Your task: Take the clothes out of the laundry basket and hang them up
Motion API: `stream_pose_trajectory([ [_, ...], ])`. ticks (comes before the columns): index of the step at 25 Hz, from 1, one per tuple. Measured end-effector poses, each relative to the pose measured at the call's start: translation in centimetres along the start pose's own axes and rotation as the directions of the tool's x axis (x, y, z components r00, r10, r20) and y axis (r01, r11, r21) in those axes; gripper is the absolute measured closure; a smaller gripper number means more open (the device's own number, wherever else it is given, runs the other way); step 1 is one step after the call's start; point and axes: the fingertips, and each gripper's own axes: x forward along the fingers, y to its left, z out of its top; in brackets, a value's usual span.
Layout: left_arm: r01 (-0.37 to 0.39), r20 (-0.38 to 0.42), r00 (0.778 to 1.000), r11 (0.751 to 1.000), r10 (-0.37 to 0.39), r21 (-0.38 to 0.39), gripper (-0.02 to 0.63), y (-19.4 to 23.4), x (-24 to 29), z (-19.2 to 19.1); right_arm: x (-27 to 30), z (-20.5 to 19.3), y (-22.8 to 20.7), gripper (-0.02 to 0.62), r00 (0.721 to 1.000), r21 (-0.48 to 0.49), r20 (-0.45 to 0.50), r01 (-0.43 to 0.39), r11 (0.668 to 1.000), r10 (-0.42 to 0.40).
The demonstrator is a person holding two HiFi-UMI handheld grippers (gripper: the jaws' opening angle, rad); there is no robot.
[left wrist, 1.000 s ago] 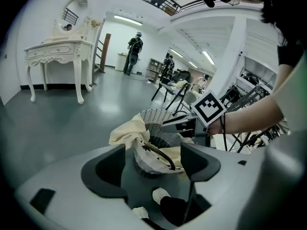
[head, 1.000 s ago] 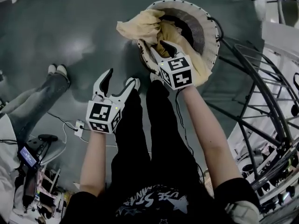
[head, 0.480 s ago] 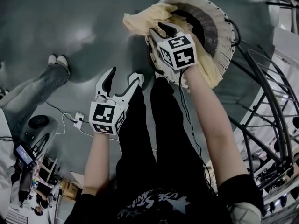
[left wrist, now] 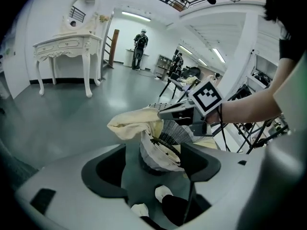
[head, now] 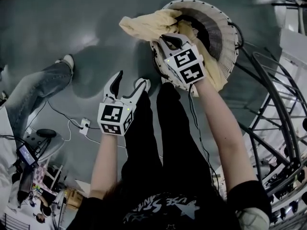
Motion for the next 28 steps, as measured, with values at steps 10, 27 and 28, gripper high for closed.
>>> stream_pose_trajectory([
  [10, 0.013, -0.032, 0.999, 0.999, -0.012, 0.035, 0.244, -0.7, -0.3, 1.8, -8.3, 4.2, 1.2, 0.578, 0.996, -0.118, 0.09, 0.014, 0.993, -0.003],
  [27, 0.032, -0.147, 0.989, 0.973, 0.003, 0.229, 0.244, 1.6, 2.5, 2.2, -19.9, 8.6, 1.2, 0.578, 0.977, -0.126, 0.2, 0.099, 0.987, -0.073],
  [28, 0.038, -0.156, 0.988, 0.965, 0.002, 0.258, 0.244, 1.8, 2.6, 2.2, -20.6, 8.6, 1.2, 0.578, 0.977, -0.131, 0.201, 0.099, 0.986, -0.071],
])
